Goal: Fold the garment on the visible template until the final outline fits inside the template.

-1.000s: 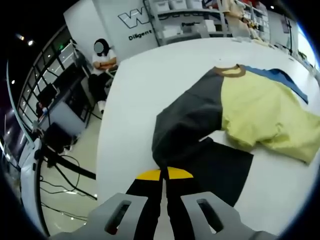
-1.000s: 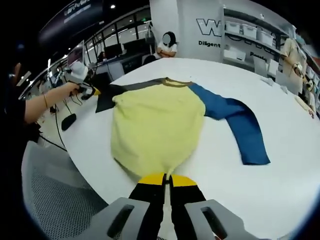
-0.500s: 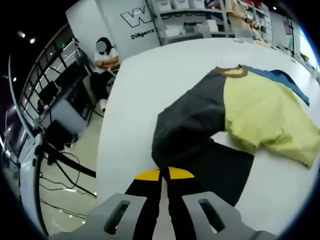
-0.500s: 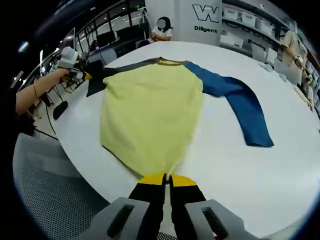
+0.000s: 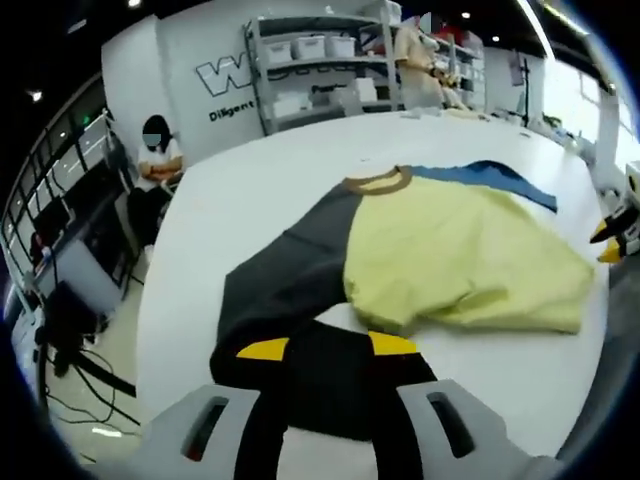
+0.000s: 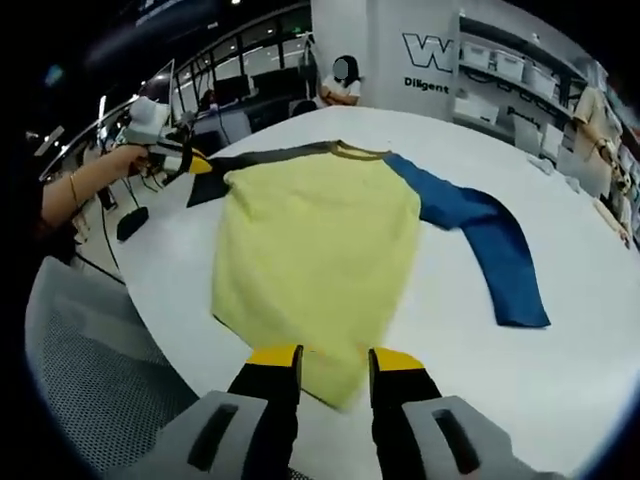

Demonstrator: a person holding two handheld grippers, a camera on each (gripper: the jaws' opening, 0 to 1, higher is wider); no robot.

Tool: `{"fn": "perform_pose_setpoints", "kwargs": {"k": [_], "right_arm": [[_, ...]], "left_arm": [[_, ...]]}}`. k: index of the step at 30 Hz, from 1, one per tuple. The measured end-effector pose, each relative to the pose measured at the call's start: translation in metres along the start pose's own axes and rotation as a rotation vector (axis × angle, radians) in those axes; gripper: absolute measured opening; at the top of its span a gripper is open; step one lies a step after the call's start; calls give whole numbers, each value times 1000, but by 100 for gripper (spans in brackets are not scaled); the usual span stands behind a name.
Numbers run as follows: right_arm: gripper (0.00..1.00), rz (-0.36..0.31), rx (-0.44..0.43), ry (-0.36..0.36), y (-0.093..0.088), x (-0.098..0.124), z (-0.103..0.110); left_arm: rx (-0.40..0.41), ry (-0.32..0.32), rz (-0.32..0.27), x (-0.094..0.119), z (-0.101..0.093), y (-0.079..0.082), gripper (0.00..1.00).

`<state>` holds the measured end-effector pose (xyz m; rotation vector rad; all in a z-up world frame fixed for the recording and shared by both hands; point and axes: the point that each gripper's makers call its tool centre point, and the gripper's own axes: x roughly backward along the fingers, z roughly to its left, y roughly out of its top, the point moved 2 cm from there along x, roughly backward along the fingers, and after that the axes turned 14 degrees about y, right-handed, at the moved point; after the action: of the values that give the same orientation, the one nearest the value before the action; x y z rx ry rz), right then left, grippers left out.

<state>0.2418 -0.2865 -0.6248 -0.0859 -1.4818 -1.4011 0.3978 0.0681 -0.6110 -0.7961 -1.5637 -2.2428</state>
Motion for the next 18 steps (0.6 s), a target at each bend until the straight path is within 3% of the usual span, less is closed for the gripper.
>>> {"fn": "perform_pose_setpoints", "kwargs": {"k": [5, 10, 13, 18], "right_arm": [[32, -25, 36, 41, 10, -3, 11], [38, -48, 86, 84, 22, -8, 23], [42, -59, 111, 106, 29, -12, 30], [50, -78, 96, 188, 38, -18, 43]], "left_arm": [[0, -49, 1, 3, -17, -2, 29], [16, -88, -34, 11, -31, 4, 39], [40, -103, -59, 15, -37, 8, 48], [33, -106, -53, 24, -44, 6, 66]]}}
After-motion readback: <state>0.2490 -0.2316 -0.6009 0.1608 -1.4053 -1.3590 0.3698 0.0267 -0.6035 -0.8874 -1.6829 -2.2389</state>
